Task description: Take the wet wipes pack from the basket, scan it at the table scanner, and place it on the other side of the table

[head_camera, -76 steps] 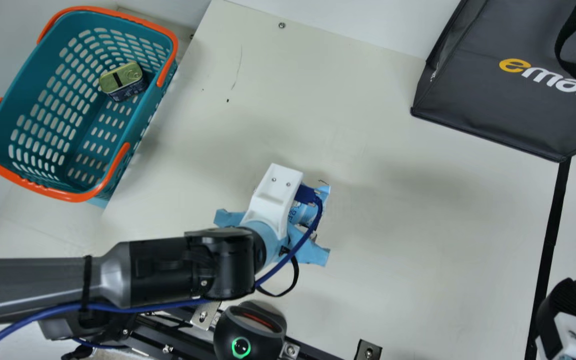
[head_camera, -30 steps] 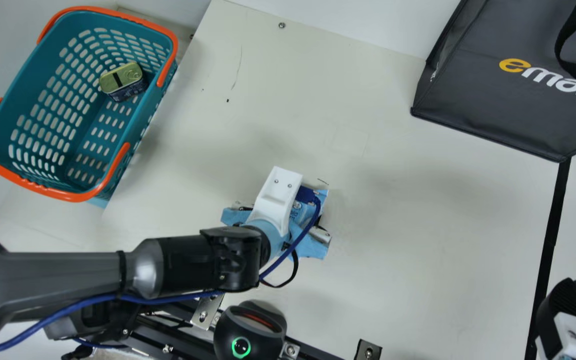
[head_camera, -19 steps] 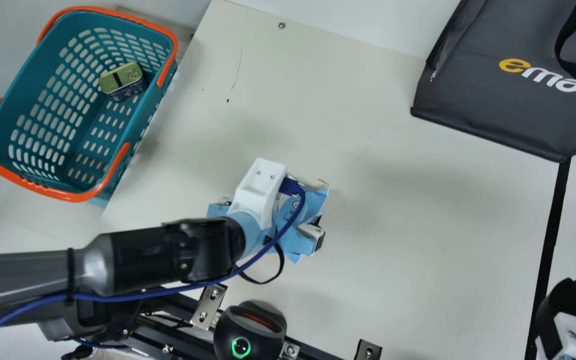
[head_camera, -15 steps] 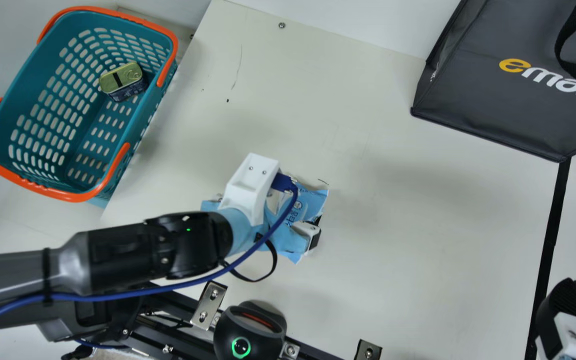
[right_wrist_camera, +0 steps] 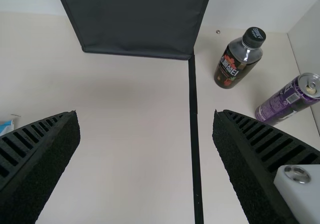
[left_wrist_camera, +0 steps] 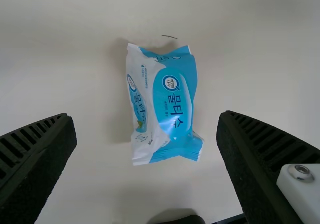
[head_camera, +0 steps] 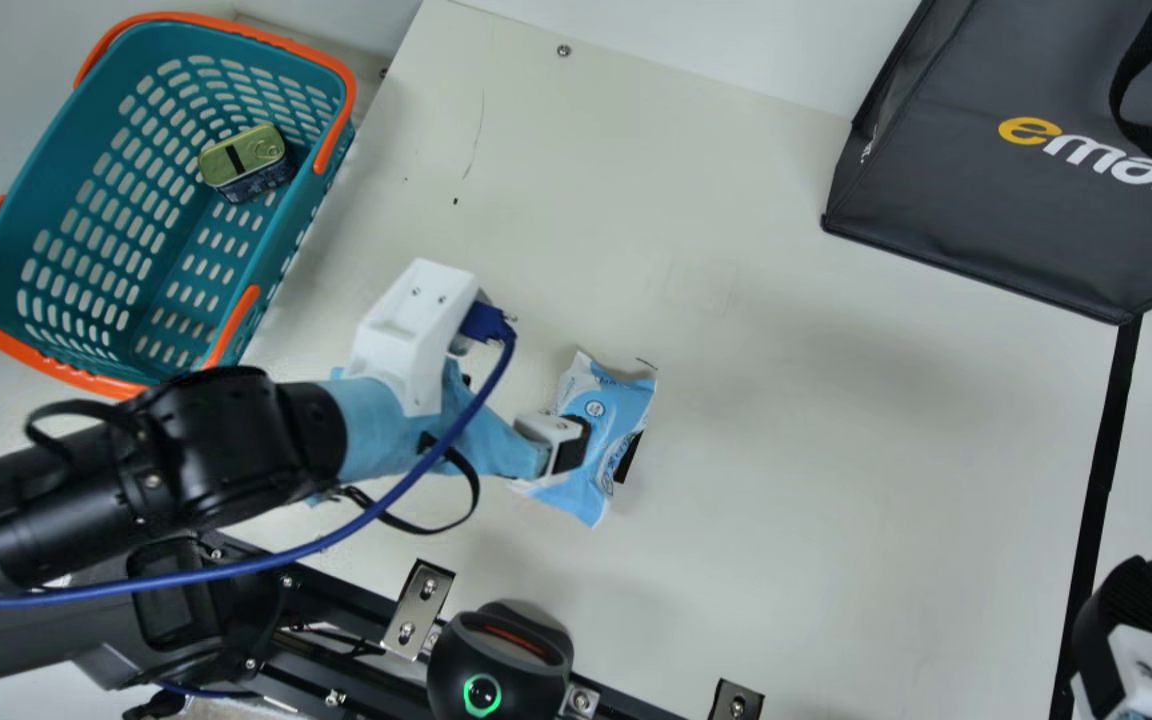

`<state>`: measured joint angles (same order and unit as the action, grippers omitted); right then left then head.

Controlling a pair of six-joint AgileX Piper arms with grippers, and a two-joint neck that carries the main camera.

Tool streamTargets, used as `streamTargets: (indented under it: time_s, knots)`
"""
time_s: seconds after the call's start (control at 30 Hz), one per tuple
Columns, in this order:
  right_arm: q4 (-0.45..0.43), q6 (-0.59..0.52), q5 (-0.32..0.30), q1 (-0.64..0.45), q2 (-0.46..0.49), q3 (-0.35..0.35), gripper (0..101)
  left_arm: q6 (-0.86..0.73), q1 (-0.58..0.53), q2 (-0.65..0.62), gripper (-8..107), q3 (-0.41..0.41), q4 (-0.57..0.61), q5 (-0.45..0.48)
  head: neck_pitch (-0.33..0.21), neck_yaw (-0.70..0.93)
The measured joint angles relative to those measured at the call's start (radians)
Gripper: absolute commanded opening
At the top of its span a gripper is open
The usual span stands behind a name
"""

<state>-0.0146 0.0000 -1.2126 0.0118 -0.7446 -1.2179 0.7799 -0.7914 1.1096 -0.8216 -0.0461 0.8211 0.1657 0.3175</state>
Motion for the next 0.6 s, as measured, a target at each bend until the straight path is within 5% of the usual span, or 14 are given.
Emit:
streamTargets:
  time_s: [0.6]
  knots:
    - [0.0,0.0,0.0,0.0,0.0,0.0,95,-0.164,0.106,-0.048,90,-0.019,0.058,0.062,0.002,-0.318]
